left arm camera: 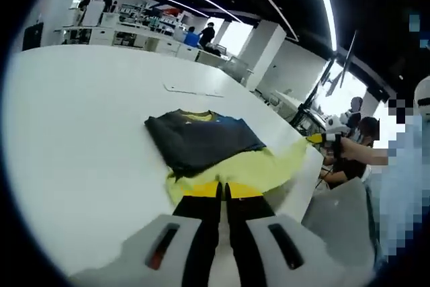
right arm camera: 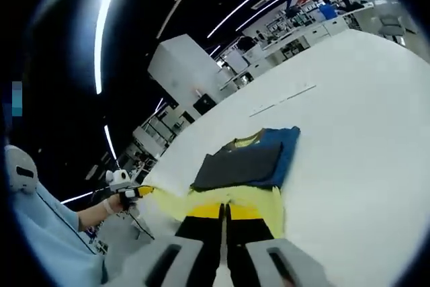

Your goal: Fold the garment on the visible template until the final outline fits inside the template.

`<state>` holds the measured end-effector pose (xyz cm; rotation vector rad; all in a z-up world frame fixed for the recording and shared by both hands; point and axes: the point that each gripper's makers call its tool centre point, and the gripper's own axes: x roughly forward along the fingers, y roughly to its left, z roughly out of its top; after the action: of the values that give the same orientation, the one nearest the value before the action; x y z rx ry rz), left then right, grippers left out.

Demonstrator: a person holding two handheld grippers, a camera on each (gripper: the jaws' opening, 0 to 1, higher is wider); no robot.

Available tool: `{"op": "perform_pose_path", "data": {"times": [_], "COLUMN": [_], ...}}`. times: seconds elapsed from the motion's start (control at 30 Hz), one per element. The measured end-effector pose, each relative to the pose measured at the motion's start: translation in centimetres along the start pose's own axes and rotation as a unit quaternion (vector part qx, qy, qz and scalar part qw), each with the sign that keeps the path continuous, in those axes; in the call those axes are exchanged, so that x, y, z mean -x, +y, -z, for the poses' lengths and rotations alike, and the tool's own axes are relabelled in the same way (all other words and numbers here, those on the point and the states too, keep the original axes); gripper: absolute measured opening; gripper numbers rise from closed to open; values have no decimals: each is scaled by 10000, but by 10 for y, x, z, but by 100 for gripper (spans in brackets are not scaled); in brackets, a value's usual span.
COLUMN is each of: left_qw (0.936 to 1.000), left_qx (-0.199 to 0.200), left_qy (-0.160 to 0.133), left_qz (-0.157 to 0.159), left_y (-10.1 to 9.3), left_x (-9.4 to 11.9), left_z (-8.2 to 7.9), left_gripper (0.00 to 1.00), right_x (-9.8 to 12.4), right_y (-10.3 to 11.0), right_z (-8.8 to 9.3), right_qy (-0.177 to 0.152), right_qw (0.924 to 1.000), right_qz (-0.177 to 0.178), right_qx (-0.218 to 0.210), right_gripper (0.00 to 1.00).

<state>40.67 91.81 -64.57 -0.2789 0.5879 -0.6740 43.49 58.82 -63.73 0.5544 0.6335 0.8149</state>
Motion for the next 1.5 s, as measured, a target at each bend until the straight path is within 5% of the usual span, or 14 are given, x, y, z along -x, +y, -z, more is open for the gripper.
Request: {"op": "perform_pose_path", "data": {"times": [0.2,0.37,0.77,1.07,1.5], "left_qw": [9993,9978,9923,9870,9851], "left_qx": [-189,-329,135,488,782], "left_qy": [-104,-243,-942,-1085,-688], "left_qz": [-289,-514,-788,-1079,-1366], "left_y": [28,43,79,113,153], "left_x": [-29,-44,-78,-106,-132], "left_z": [-33,-51,-97,-107,-73], "left_gripper": [0,0,0,0,0], "right_x": [-31,-48,-78,-108,-130], "right_y": [-15,-31,-67,-87,-140], "right_z": [-46,-66,-110,-115,-86], "right_qy": [-165,-191,-382,-332,14], "right_qw": [9997,9995,9988,9980,9959], "right_qz": [-72,-13,197,428,890], "right_qx": [161,269,241,321,139], "right_gripper": [0,0,0,0,0]}}
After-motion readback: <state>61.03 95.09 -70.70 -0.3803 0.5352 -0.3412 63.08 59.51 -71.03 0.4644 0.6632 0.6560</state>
